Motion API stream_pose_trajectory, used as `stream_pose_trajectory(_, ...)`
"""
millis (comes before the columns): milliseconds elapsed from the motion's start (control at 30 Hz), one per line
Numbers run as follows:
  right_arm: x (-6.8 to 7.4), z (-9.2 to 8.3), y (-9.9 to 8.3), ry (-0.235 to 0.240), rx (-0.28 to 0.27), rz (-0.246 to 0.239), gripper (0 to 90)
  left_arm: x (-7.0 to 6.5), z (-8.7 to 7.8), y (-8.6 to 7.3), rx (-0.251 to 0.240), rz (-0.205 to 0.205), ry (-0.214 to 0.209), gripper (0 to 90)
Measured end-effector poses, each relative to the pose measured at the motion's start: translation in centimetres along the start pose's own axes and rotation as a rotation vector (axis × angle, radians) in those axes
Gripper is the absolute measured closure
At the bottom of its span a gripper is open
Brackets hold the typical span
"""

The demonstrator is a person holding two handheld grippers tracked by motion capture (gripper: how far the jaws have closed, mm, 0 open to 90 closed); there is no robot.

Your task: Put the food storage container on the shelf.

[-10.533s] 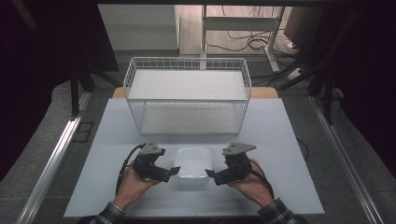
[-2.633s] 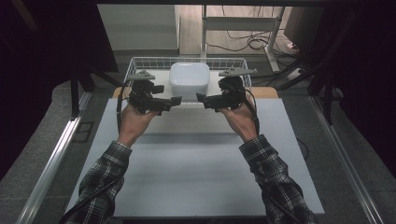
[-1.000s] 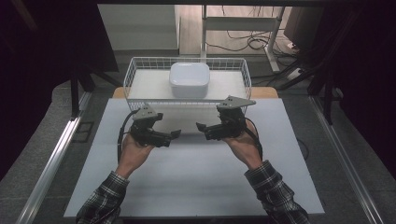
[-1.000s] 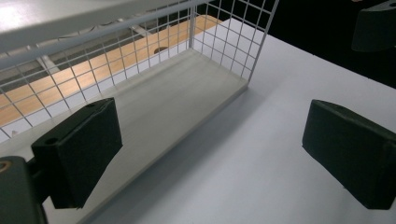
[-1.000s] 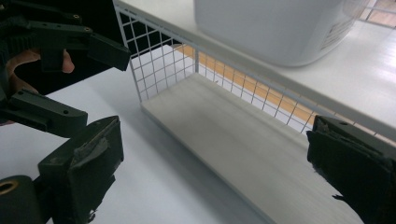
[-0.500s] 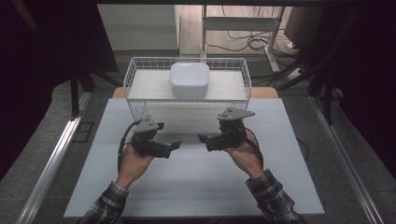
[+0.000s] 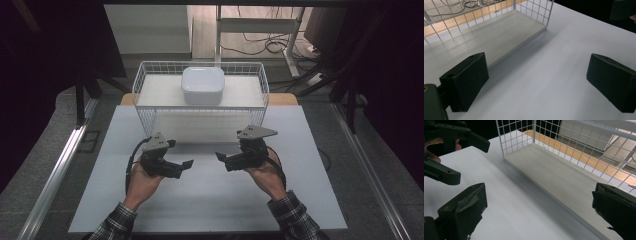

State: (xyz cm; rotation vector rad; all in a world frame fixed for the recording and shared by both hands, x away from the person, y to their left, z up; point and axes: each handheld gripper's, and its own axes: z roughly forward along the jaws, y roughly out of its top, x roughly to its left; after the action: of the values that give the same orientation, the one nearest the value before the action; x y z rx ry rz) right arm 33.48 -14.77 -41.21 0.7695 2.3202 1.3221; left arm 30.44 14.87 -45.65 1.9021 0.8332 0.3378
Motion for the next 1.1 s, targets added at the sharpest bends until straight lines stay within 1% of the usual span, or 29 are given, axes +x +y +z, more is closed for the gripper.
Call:
stream_pose_trajectory(133,0.1,-0.4,-0.7,0.000,0.005,0.001,0.0,-0.2,-0.3,-0.7,0.005,-0.004,0.002,3.6)
stream_pose_trajectory(233,0.2,-0.6,-1.5,-0.013,0.018,-0.004,0.0,-0.3,-0.6,-1.2,0.006,0.002,0.013,3.7)
stream_pose_trajectory(433,0.1,-1.1,-2.7,-0.023,0.029,0.008,0.0,-0.5,-1.0,-2.3,0.011,-0.001,0.022,3.9)
stream_pose_trajectory(633,0.2,-1.4,-3.7,-0.021,0.026,0.015,0.0,-0.6,-1.3,-3.7,0.032,-0.009,0.035,4.0)
stream_pose_trajectory(767,0.3,-1.5,-4.5,-0.028,0.035,0.014,0.0,-0.8,-1.5,-4.6,0.043,-0.013,0.051,4.0)
stream_pose_trajectory(867,0.3,-1.5,-5.3,-0.030,0.042,0.025,0.0,-0.8,-1.7,-5.3,0.049,-0.020,0.055,4.0)
stream_pose_trajectory(967,0.3,-1.4,-6.1,-0.031,0.053,0.032,0.0,-0.8,-1.7,-6.0,0.056,-0.025,0.058,3.9)
stream_pose_trajectory(1100,0.4,-1.3,-7.1,-0.030,0.063,0.050,0.0,-0.8,-1.2,-7.0,0.071,-0.032,0.056,3.3)
